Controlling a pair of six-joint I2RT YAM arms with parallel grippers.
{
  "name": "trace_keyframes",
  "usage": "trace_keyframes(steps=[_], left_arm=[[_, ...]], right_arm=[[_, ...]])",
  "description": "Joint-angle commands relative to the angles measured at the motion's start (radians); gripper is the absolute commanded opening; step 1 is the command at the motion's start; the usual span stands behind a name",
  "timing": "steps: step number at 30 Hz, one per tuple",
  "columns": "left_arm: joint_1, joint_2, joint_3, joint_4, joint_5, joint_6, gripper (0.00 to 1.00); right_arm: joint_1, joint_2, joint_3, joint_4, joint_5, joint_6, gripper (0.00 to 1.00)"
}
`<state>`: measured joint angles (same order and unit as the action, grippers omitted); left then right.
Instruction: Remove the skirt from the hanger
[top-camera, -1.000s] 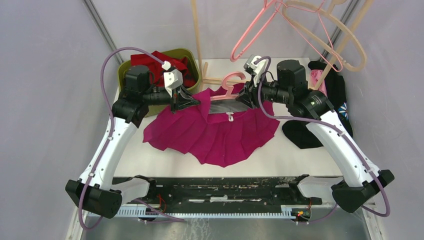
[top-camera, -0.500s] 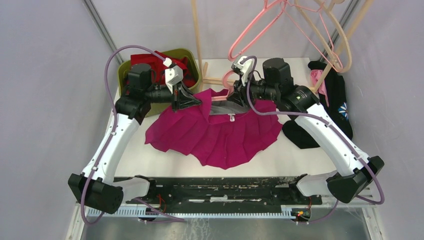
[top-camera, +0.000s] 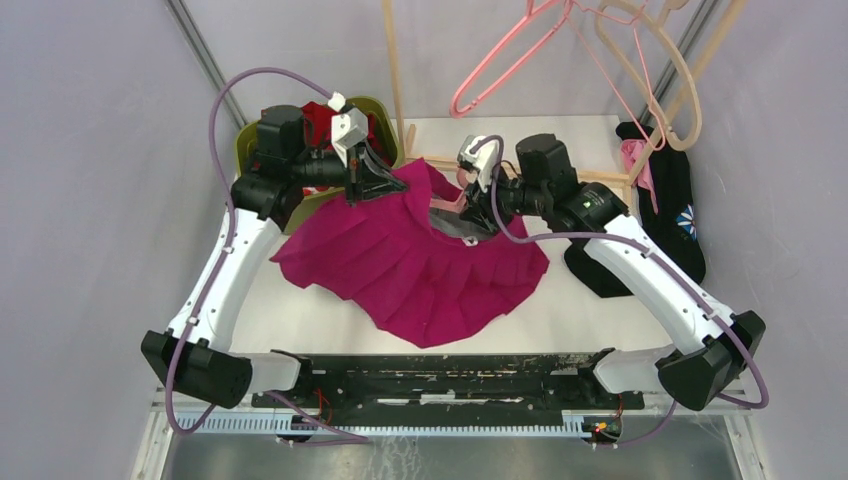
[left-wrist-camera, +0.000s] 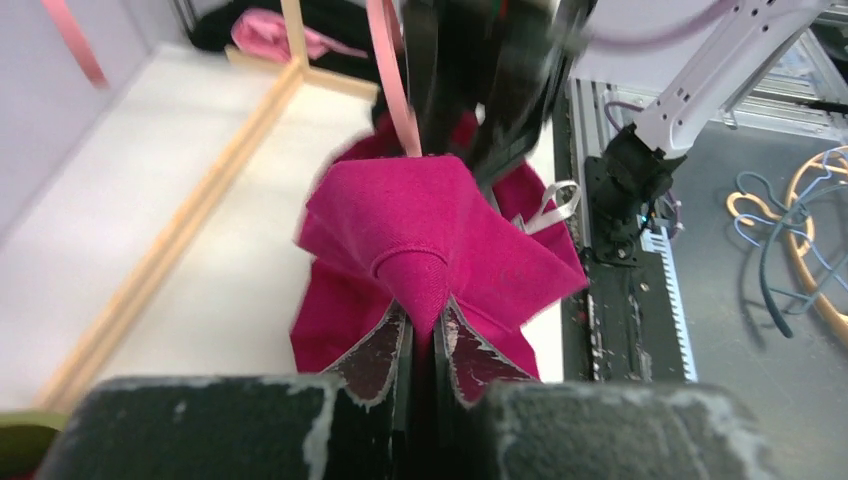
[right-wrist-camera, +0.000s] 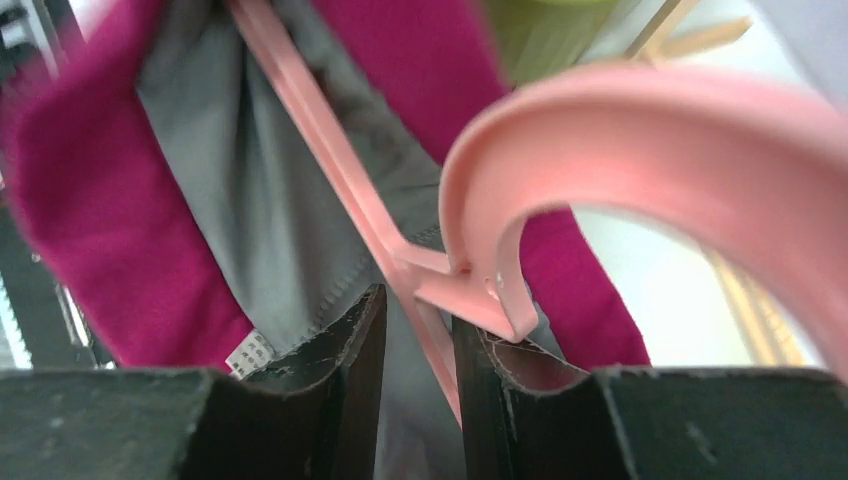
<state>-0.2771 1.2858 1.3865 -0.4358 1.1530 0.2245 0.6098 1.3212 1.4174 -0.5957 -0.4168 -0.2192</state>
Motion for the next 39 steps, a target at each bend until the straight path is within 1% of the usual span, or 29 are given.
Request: trace_keyframes(steps=[1, 3, 4, 5, 6, 7, 11, 15, 17, 18, 19, 21, 24, 26, 29, 33, 39], left_arm=[[-0.004, -0.022, 0.187, 0.115, 0.072, 0.012, 0.03], [-0.003, -0.021, 0.208, 0.112, 0.072, 0.013, 0.03], [-0.003, -0.020, 0.210, 0.112, 0.070, 0.011, 0.03], [-0.003, -0.020, 0.210, 0.113, 0.068, 0.010, 0.03], [-0.004, -0.020, 0.205, 0.116, 0.067, 0.007, 0.03], [-0.004, -0.021, 0.198, 0.122, 0.066, 0.002, 0.03], [-0.004, -0.030, 0.172, 0.137, 0.060, -0.012, 0.03], [-0.003, -0.043, 0.160, 0.116, 0.040, 0.009, 0.03], [-0.004, -0.043, 0.158, 0.107, 0.033, 0.016, 0.03], [-0.003, -0.042, 0.156, 0.106, 0.032, 0.017, 0.03], [-0.003, -0.041, 0.155, 0.106, 0.031, 0.018, 0.03], [-0.004, -0.043, 0.154, 0.106, 0.030, 0.017, 0.03], [-0.003, -0.045, 0.152, 0.105, 0.029, 0.019, 0.03], [-0.004, -0.042, 0.152, 0.104, 0.028, 0.017, 0.03], [-0.004, -0.045, 0.151, 0.103, 0.028, 0.019, 0.03], [-0.003, -0.050, 0.142, 0.101, 0.027, 0.018, 0.03], [-0.004, -0.058, 0.137, 0.106, 0.029, 0.013, 0.03]], right_arm=[[0.021, -0.038, -0.060, -0.110, 0.035, -0.036, 0.35], [0.021, -0.060, -0.072, -0.103, 0.121, -0.048, 0.34], [0.021, -0.069, -0.079, -0.093, 0.162, -0.055, 0.26], [0.021, -0.076, -0.081, -0.081, 0.196, -0.059, 0.14], [0.021, -0.081, -0.082, -0.071, 0.220, -0.060, 0.06], [0.021, -0.083, -0.079, -0.062, 0.238, -0.061, 0.01], [0.022, -0.079, -0.061, -0.034, 0.275, -0.027, 0.01], [0.021, -0.104, -0.059, 0.038, 0.351, 0.001, 0.01], [0.021, -0.120, -0.065, 0.070, 0.354, -0.003, 0.01], [0.021, -0.129, -0.065, 0.073, 0.337, -0.020, 0.01], [0.021, -0.137, -0.063, 0.070, 0.318, -0.033, 0.05], [0.021, -0.163, -0.062, 0.064, 0.292, -0.060, 0.29], [0.021, -0.199, -0.047, 0.042, 0.290, -0.101, 0.40], [0.022, -0.210, -0.021, 0.010, 0.295, -0.121, 0.50], [0.021, -0.209, 0.012, -0.042, 0.300, -0.155, 0.53], [0.021, -0.210, 0.008, -0.013, 0.312, -0.183, 0.54], [0.021, -0.148, 0.054, -0.011, 0.257, -0.183, 0.54]])
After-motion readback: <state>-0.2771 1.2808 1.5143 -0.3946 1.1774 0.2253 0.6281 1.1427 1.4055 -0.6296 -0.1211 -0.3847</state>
